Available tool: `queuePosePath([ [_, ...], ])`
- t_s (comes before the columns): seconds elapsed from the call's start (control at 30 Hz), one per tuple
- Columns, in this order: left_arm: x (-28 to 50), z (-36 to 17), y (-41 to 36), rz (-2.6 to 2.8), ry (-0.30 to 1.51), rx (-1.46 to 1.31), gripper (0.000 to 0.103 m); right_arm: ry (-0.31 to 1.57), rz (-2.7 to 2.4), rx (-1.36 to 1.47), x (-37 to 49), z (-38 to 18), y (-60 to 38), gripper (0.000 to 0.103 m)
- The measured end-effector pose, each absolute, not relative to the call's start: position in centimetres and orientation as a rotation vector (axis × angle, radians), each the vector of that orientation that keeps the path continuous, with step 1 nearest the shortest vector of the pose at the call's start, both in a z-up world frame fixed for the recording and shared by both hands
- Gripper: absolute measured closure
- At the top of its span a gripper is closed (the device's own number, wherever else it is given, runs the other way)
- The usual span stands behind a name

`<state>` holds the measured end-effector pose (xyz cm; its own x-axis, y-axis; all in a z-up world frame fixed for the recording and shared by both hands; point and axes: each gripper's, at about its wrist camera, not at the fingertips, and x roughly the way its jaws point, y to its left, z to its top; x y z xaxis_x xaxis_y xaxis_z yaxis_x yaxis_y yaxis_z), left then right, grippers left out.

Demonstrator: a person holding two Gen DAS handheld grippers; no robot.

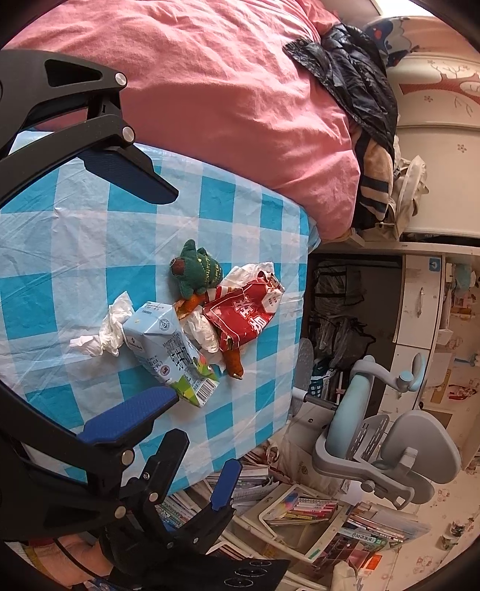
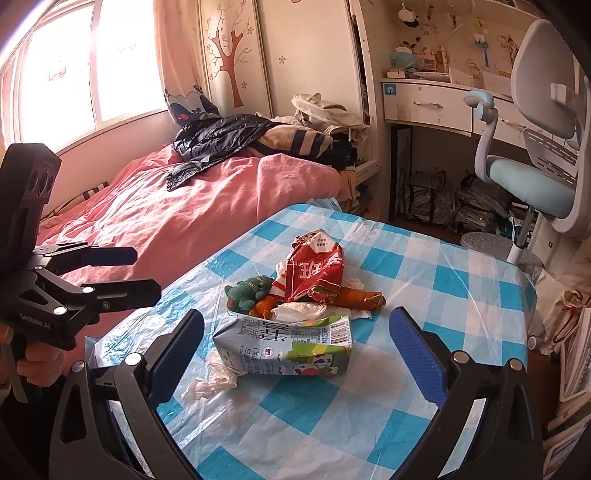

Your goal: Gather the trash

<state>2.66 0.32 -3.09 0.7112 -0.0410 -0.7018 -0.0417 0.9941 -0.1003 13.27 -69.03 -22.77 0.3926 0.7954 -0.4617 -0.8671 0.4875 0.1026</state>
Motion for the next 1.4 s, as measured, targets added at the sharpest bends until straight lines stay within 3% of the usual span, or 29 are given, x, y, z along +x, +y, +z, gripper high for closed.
queuePosePath([
  [0.63, 1.6, -2.0, -2.2, -0.245, 0.74, -0.139, 0.007, 0.527, 1.102, -0.175, 12.9, -23.4, -68.0, 0.006],
  [1.4, 2.3, -2.4, -0.9, -0.141, 0.776, -0.142, 0.007, 0.536, 1.1, -0.189, 12.6, -24.1, -67.5, 0.006],
])
